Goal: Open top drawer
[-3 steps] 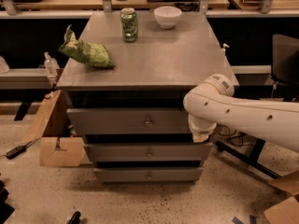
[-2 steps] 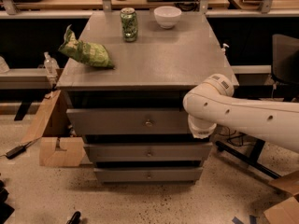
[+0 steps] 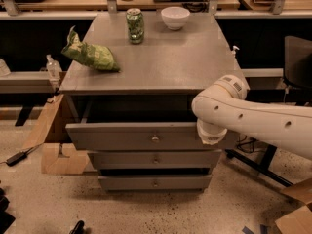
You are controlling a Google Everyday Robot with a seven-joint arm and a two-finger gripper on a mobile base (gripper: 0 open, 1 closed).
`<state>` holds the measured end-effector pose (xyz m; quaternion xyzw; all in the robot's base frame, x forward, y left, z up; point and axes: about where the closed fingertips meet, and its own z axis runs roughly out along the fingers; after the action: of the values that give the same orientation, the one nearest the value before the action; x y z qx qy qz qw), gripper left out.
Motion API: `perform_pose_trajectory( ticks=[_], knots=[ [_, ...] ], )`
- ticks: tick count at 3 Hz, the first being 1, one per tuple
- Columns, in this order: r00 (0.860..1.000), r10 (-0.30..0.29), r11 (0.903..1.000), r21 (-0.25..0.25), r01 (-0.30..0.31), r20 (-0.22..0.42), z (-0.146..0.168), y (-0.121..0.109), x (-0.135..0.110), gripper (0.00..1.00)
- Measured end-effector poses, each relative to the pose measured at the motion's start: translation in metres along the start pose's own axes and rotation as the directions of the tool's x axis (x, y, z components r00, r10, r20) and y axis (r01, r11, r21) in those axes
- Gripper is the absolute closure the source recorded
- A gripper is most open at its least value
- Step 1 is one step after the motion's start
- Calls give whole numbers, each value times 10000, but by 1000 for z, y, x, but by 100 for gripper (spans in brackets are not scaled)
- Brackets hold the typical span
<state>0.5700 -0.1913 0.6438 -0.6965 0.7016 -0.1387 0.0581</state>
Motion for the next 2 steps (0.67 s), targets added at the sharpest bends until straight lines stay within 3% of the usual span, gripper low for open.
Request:
perform_pose_trajectory(
  ticks=[2],
  knots=[
    [10000,1,10000,0,-1,0,-5,-1,1,100]
  ],
)
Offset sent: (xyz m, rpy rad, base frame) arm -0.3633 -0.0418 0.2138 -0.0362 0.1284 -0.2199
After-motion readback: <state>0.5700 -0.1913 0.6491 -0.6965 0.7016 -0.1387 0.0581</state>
